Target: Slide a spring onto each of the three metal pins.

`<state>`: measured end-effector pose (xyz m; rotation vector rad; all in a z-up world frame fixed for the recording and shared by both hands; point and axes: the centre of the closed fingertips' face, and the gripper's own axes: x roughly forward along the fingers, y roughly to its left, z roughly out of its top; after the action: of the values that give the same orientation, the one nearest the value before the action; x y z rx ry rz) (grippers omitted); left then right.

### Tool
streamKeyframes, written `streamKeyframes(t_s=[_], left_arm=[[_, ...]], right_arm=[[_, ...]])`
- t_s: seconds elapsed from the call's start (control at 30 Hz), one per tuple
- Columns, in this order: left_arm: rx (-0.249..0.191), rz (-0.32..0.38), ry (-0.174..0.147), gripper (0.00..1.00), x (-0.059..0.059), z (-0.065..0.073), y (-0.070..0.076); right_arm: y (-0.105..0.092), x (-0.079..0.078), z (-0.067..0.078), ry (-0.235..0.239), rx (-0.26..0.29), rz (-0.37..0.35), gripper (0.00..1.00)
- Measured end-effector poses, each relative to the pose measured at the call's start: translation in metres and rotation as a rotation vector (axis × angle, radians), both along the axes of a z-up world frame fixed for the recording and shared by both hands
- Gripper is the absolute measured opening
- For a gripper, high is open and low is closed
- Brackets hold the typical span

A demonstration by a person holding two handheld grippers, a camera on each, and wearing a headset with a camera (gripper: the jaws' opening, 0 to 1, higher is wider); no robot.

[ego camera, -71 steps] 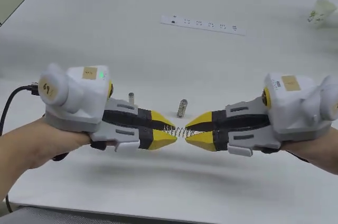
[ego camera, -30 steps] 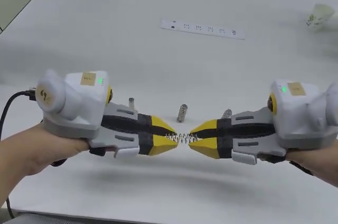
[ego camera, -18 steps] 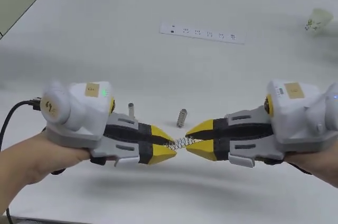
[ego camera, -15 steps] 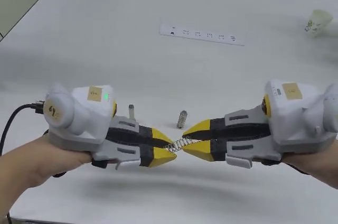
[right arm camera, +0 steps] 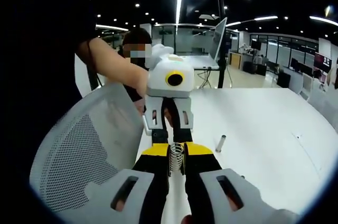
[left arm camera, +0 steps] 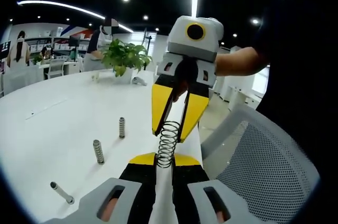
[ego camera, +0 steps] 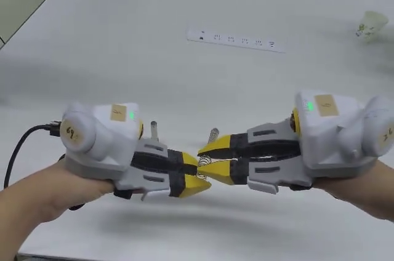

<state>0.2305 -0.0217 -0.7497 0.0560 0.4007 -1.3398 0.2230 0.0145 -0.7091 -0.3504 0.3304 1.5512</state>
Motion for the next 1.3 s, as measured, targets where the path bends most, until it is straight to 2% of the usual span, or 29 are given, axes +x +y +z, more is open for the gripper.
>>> streamKeyframes(t_s=[0.17, 0.23, 0.33, 0.47, 0.63, 0.7, 0.9, 1.07, 1.3], left_arm=[[0.006, 0.012, 0.003, 0.02, 0.001, -0.003, 0.004], [-0.005, 0.025, 0.022, 0.02, 0.001, -0.004, 0.007], [-0.021, 0.035, 0.032, 0.03, 0.001, -0.003, 0.009], [-0.015, 0.048, 0.029, 0.04, 0.003, -0.003, 0.011], [-0.016, 0.077, 0.028, 0.11, 0.007, -0.002, 0.016], [-0.030, 0.083, 0.040, 0.12, 0.007, 0.000, 0.017], [-0.029, 0.106, 0.024, 0.18, 0.009, 0.003, 0.022], [-0.036, 0.121, 0.030, 0.26, 0.011, 0.005, 0.024], [-0.029, 0.139, 0.019, 0.30, 0.012, 0.006, 0.028]], right_arm=[[0.002, 0.000, -0.003, -0.014, -0.015, 0.002, 0.07], [0.002, 0.001, -0.003, -0.009, -0.012, -0.001, 0.07], [0.004, 0.002, -0.002, -0.008, -0.011, 0.000, 0.07], [0.008, 0.003, -0.003, -0.017, -0.021, 0.009, 0.07], [0.009, 0.004, -0.003, -0.027, -0.027, 0.015, 0.07], [0.008, 0.005, -0.004, -0.028, -0.030, 0.013, 0.07], [0.007, 0.008, -0.004, -0.034, -0.030, 0.001, 0.07], [0.006, 0.011, -0.005, -0.044, -0.034, -0.010, 0.07], [0.005, 0.013, -0.005, -0.055, -0.036, -0.019, 0.07]])
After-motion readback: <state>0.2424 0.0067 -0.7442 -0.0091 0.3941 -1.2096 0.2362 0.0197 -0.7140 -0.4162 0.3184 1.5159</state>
